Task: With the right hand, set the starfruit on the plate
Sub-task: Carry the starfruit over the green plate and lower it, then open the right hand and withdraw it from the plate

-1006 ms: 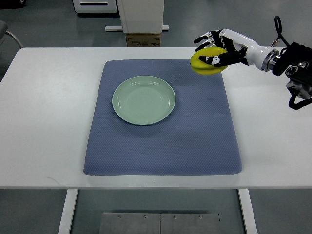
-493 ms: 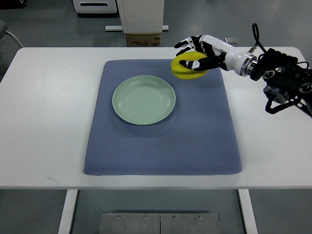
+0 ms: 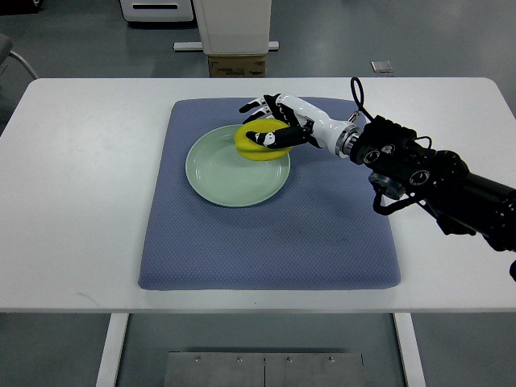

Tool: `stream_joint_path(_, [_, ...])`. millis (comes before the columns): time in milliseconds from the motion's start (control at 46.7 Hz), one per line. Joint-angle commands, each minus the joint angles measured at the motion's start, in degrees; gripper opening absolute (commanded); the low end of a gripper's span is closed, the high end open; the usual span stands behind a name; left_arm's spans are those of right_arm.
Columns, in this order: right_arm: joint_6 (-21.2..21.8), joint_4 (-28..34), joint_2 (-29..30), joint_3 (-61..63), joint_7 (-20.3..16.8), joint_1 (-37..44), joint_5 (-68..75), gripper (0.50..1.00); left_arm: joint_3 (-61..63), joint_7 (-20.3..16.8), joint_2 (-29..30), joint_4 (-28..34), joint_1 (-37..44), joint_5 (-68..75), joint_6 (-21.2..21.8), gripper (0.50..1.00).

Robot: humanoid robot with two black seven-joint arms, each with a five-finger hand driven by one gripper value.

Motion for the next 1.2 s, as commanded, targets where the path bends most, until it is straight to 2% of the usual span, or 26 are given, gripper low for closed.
stream_joint_path(0, [0.01,-1.46,0.03,-0.02,0.01,-0.74,-0.01,0.5,0.01,-0.01,0.0,0.0,0.04,0.0,0.0,1.0])
stream_joint_path(450, [-0.16,-2.87,0.03,0.07,0.01,-3.29,-0.01,0.5,0.01,-0.01,0.0,0.0,0.04,0.0,0.0,1.0])
stream_joint_path(642, [-0.25,-2.61,0.03,1.73,-1.22,-3.37,0.08,0.5,0.01,-0.01,0.0,0.0,0.04,0.0,0.0,1.0])
stream_joint_path(771, [-0.16,-2.17,0.03,2.61,-1.22,-3.37,0.08,0.623,0.01,-0.01,0.0,0.0,0.04,0.0,0.0,1.0])
stream_joint_path(878, [-0.16,-1.9,0.03,2.88,-1.04,-3.55,0.08,0.801,0.01,-0.01,0.0,0.0,0.04,0.0,0.0,1.0])
stream_joint_path(1049, [-0.16,-1.82,0.03,2.97,-1.04,-3.99,0.08,0.891,0.01,-0.01,0.0,0.0,0.04,0.0,0.0,1.0])
stream_joint_path(1178, [-0.25,-2.08,0.03,3.05,-1.04,-4.25,0.08,0.92,0.01,-0.01,0.0,0.0,0.04,0.0,0.0,1.0])
